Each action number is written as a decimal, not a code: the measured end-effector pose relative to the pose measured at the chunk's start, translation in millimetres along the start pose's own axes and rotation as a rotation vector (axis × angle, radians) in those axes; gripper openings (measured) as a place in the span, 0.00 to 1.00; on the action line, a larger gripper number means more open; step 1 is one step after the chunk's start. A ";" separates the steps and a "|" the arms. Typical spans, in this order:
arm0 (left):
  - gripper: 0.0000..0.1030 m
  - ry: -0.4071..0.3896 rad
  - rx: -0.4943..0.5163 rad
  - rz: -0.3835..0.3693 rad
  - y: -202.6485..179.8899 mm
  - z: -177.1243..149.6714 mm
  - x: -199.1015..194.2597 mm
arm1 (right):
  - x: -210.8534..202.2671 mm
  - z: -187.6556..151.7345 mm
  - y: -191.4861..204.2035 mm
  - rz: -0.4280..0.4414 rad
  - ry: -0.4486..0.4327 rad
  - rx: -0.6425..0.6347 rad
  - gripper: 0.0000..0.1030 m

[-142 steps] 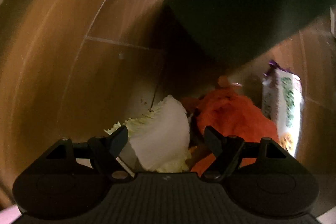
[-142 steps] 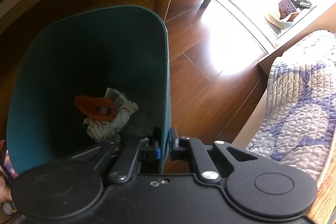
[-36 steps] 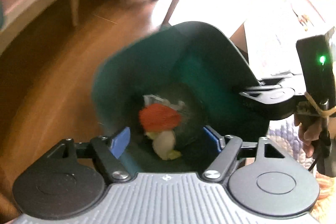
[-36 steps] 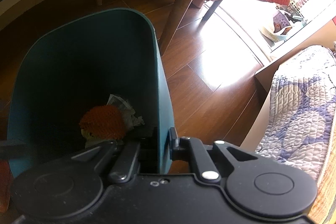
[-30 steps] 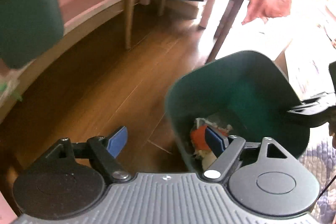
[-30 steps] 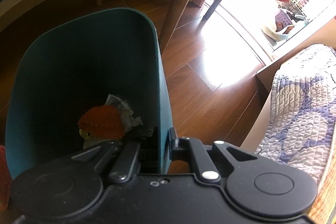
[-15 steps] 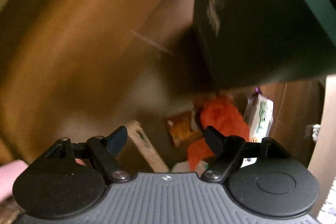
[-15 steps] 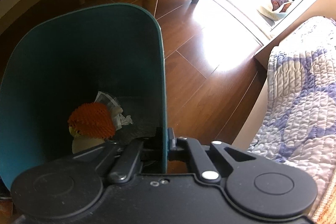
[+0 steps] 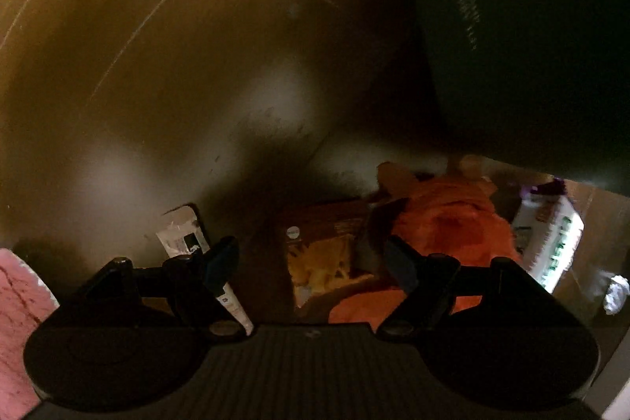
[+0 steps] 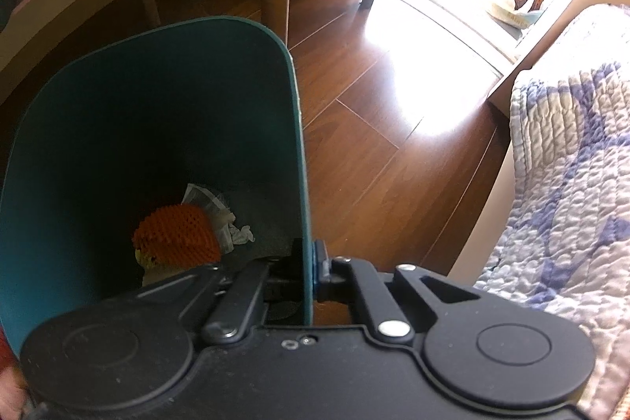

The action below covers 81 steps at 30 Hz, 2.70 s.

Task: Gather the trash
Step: 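Lower the left tool to the brown snack packet and close on it, then lift the snack packet over the bin and open the left tool, then lower the left tool toward the wooden stick beside the orange bag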

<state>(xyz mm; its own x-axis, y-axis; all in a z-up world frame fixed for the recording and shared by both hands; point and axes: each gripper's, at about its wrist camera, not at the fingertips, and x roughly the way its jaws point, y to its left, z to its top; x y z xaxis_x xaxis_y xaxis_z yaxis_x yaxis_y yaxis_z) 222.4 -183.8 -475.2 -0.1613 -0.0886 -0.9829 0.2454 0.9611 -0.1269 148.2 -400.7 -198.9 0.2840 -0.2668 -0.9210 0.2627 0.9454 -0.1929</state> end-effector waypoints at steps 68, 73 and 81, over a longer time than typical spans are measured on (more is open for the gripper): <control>0.64 -0.254 0.198 -0.306 -41.2 -8.5 -257.0 | -40.6 -16.1 108.5 -0.209 0.042 -0.221 0.07; 0.64 -0.300 0.209 -0.312 -26.8 -16.4 -278.3 | -39.8 -16.0 106.7 -0.205 0.038 -0.226 0.07; 0.73 -0.416 0.178 -0.273 0.0 -28.2 -309.8 | -40.2 -17.1 101.3 -0.186 0.025 -0.224 0.07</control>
<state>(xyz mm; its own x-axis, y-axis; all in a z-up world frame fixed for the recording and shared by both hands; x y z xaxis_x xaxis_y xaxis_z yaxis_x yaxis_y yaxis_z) 245.4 -148.9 -166.9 0.1416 -0.4608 -0.8761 0.4121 0.8321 -0.3711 147.6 -291.0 -187.2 0.2264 -0.4378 -0.8701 0.0977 0.8990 -0.4270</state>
